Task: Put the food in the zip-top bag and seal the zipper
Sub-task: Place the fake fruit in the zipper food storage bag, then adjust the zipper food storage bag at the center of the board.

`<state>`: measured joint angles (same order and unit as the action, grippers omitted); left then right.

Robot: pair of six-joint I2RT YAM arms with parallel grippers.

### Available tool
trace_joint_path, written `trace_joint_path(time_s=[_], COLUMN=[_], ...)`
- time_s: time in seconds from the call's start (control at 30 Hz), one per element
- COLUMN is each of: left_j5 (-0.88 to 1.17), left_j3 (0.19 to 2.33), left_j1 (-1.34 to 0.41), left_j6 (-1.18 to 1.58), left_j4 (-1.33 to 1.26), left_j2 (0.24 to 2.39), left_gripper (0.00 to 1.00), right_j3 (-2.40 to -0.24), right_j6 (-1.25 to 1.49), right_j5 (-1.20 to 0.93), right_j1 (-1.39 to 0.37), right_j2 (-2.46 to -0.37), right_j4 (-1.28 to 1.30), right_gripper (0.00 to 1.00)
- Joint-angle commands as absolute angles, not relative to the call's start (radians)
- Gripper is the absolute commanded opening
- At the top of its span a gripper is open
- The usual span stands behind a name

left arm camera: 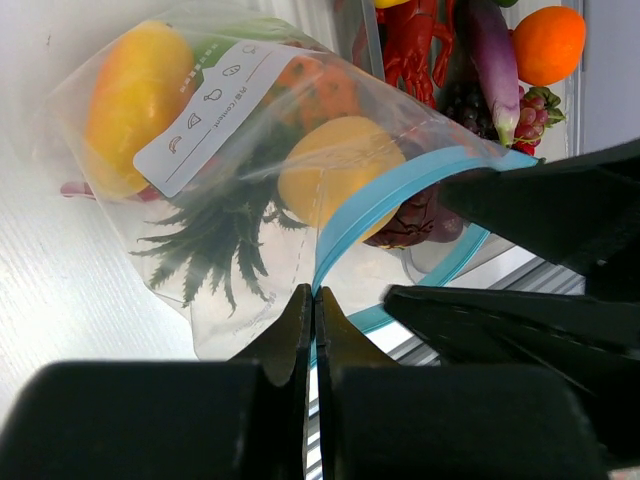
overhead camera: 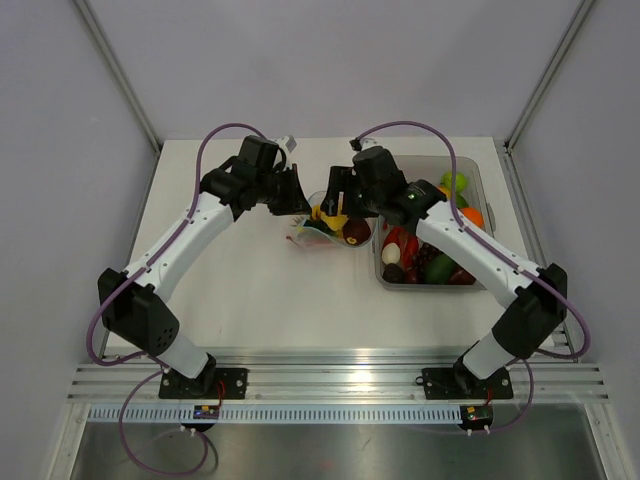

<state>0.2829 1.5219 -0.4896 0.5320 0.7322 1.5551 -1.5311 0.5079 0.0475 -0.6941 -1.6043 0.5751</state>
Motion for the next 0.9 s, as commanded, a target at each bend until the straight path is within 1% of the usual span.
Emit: trace_joint_path(time_s=[0.0, 0.1, 0.2, 0.27, 0.3, 0.33, 0.4, 0.47, 0.5, 0.7, 0.87], left_j5=[0.287, 0.291, 0.293, 0.299, 0.299, 0.301, 0.302, 0.301, 0.301, 0.313, 0.305], left_j3=[1.562, 1.562, 1.559, 1.557, 1.559, 1.555, 1.552, 1.551, 1.549, 1.534, 1.534], left_j1=[-0.491, -0.492, -0.491, -0.491, -0.491, -0.492, -0.492, -0.491, -0.491, -0.491, -0.491], left_j6=[0.529, 0.532, 0.534, 0.535, 0.535, 0.535, 0.537, 0.537, 0.538, 0.552, 0.548], left_j4=[0.706, 0.700, 0.695, 0.690, 0.690, 0.690, 0.687, 0.681, 0.680, 0.666, 0.669], left_j2=[1.526, 1.526, 1.522, 1.523, 1.525, 1.525, 1.522, 1.525, 1.525, 1.526, 1.519], left_gripper=[0.00, 0.00, 0.00, 0.00, 0.00, 0.00, 0.00, 0.00, 0.00, 0.00, 0.00], right_j3=[-1.522, -1.457, -1.355, -1.307, -1.260, -1.237, -1.157, -1.106, -1.076, -1.052, -1.083], right_j6=[0.483, 0.497, 0.532, 0.549, 0.567, 0.577, 0.615, 0.641, 0.662, 0.673, 0.666], right_j5=[0.107, 0.219, 0.302, 0.267, 0.255, 0.227, 0.183, 0.094, 0.084, 0.104, 0.084], right_j1=[-0.699, -0.698, -0.666, -0.635, -0.623, -0.623, -0.623, -0.623, -0.630, -0.638, -0.637], right_j2=[-1.459, -1.387, -1.289, -1.263, -1.238, -1.226, -1.197, -1.184, -1.184, -1.198, -1.268], right_j4=[0.587, 0.618, 0.666, 0.679, 0.683, 0.680, 0.663, 0.612, 0.604, 0.557, 0.505], right_gripper=[0.75, 0.66, 0.64, 0.67, 0.73, 0.75, 0.76, 0.76, 0.75, 0.71, 0.64])
